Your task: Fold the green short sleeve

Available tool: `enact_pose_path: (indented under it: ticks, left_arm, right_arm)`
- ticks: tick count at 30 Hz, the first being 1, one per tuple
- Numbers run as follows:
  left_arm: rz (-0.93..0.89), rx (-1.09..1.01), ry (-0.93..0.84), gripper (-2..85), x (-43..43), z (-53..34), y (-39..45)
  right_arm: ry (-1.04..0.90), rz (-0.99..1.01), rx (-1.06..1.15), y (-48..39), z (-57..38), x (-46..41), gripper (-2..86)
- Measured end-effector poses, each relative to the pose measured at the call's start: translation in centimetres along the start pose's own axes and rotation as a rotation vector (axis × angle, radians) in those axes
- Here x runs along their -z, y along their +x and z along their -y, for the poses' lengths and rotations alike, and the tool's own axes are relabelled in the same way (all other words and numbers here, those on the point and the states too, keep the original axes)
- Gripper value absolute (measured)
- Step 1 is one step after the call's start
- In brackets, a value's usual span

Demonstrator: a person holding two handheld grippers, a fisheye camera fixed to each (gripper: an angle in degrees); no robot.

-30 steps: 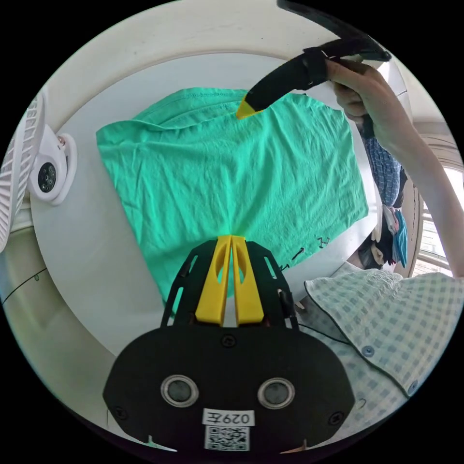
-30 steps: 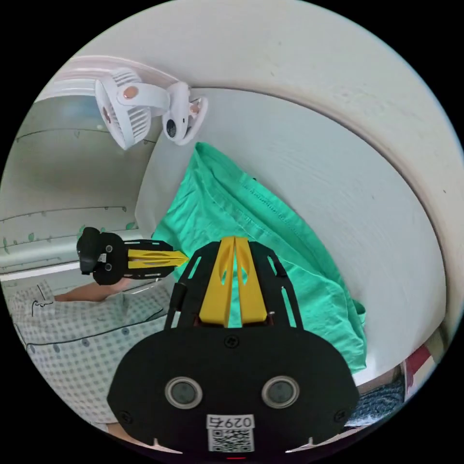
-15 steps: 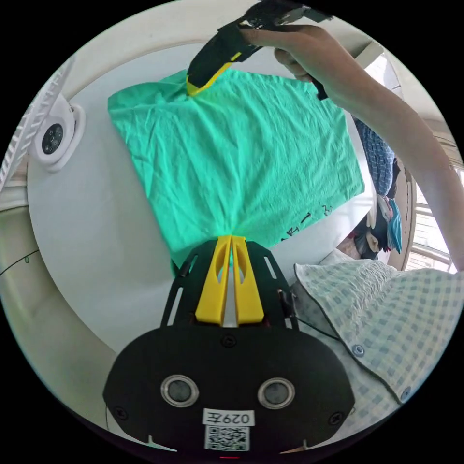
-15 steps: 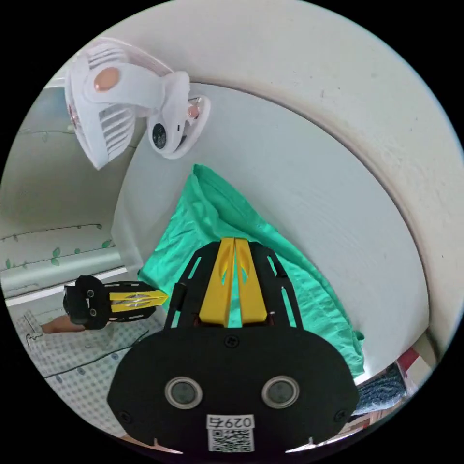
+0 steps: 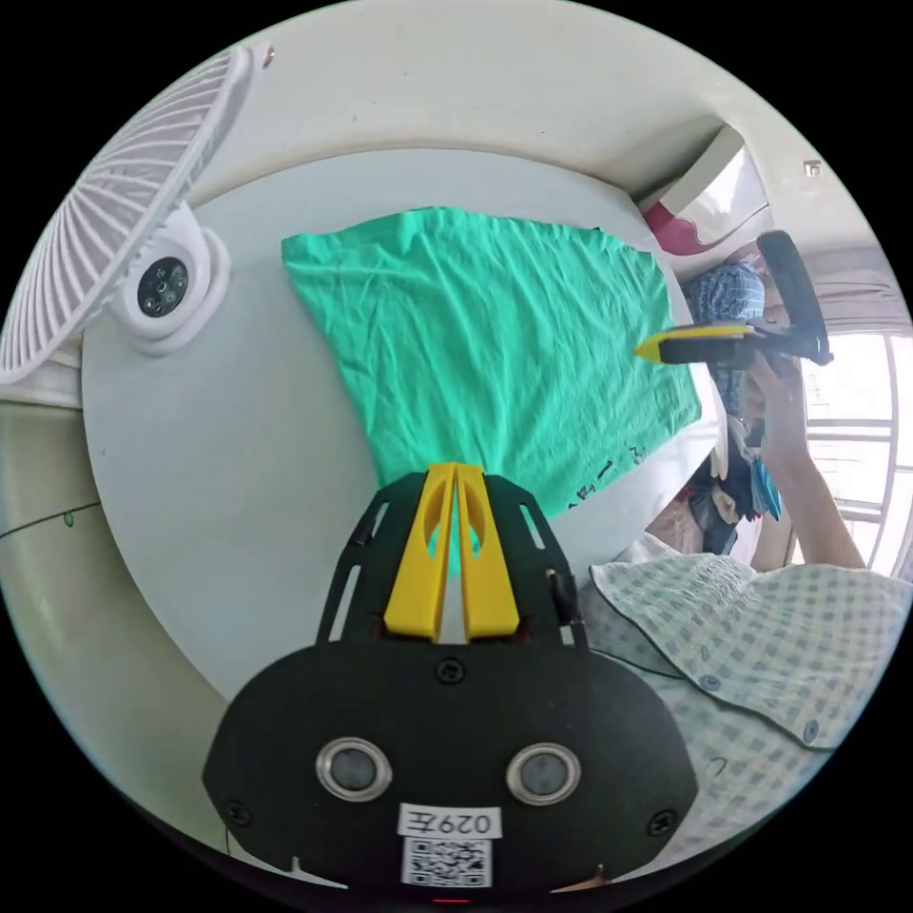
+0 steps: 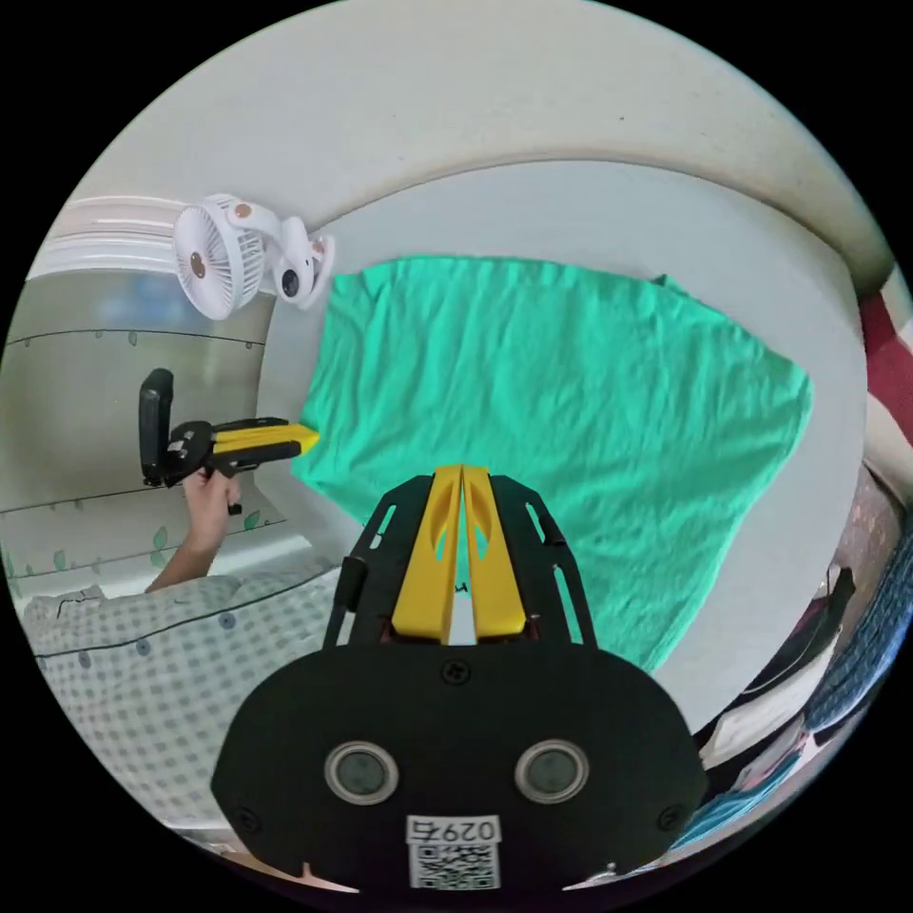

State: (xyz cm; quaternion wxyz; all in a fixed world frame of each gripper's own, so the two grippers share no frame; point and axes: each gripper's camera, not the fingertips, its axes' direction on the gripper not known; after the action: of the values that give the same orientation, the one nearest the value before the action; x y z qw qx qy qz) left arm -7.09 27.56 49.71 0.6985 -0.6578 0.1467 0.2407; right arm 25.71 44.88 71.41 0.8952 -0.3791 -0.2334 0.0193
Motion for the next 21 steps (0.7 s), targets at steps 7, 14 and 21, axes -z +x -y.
enact_pose_path:
  ticks: [7,14,21]
  left_arm:
    - [0.03,0.022,-0.06,-1.0,-0.5,-0.4,-3.3]
    - [-0.018,0.121,0.045,-0.7,3.5,-7.2,-5.9]
    - [-0.095,0.123,0.052,7.2,1.7,-10.9,-6.0]
  right_arm:
    - [0.076,0.087,-0.306,7.8,-9.5,0.3,-0.5]
    - [0.187,-0.091,-0.396,9.4,-14.7,5.0,-0.4]
    - [0.138,-0.076,-0.402,10.7,-14.9,5.6,-0.4]
